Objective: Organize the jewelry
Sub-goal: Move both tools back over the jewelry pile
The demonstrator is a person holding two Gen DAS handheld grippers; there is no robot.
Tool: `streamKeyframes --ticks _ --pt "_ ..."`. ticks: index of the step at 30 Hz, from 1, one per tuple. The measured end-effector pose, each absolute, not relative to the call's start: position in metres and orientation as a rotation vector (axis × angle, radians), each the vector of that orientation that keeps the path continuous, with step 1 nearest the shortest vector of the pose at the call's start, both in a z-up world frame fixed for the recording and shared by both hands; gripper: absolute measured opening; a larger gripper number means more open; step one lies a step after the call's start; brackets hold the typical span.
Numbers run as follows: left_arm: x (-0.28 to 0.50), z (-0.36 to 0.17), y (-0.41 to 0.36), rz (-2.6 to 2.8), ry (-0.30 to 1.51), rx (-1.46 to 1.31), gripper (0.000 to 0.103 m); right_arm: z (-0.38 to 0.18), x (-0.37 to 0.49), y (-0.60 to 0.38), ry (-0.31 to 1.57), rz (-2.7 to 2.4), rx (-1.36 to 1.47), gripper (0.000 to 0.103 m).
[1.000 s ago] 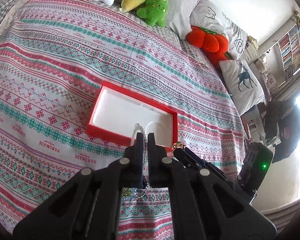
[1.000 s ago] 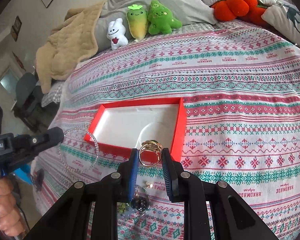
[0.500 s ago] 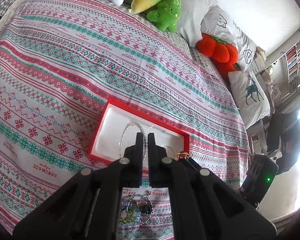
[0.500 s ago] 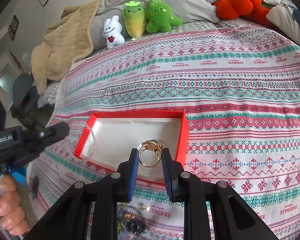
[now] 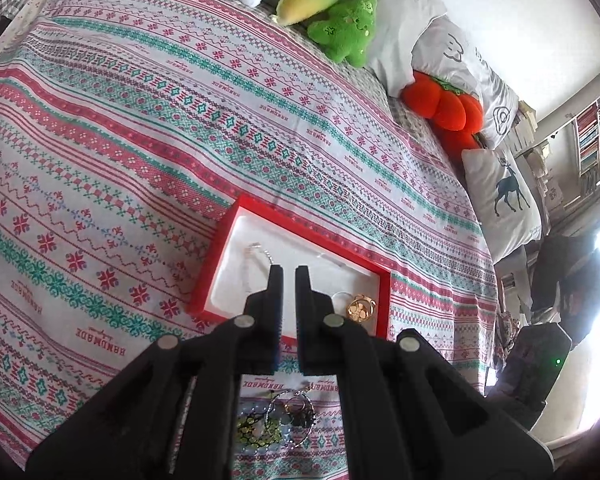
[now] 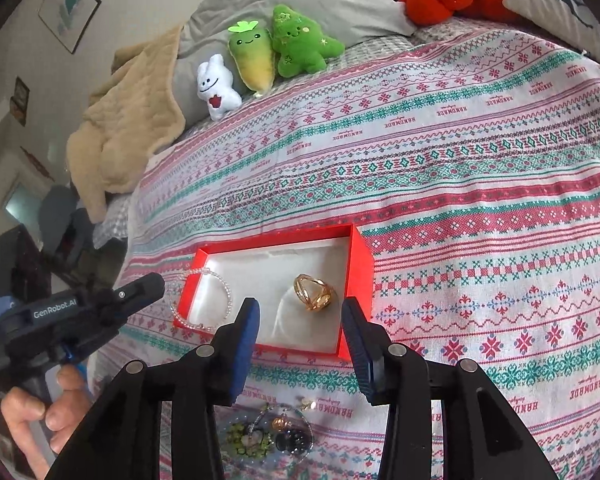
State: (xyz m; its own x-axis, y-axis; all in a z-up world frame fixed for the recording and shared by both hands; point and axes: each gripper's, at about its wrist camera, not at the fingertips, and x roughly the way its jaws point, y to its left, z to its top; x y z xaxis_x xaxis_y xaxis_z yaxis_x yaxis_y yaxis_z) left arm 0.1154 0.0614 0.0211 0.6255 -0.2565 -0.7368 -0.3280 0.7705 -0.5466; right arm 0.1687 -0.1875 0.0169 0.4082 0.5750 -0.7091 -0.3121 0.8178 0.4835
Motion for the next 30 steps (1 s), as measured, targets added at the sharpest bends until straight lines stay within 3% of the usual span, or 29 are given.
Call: streamKeyframes --ticks 10,15,30 --pt "0.094 0.027 0.064 0.057 0.930 -0.693 0.005 0.016 0.142 -0.206 1.048 0.587 0.317 0.047" --pt "0.079 0.025 0.053 0.045 0.971 -0.666 0.015 0.018 0.129 -0.210 1.058 0.590 0.288 0.047" --pt "0.052 -0.006 0.021 0.074 1.153 -0.606 0.015 0.011 0.129 -0.222 1.116 0.569 0.344 0.048"
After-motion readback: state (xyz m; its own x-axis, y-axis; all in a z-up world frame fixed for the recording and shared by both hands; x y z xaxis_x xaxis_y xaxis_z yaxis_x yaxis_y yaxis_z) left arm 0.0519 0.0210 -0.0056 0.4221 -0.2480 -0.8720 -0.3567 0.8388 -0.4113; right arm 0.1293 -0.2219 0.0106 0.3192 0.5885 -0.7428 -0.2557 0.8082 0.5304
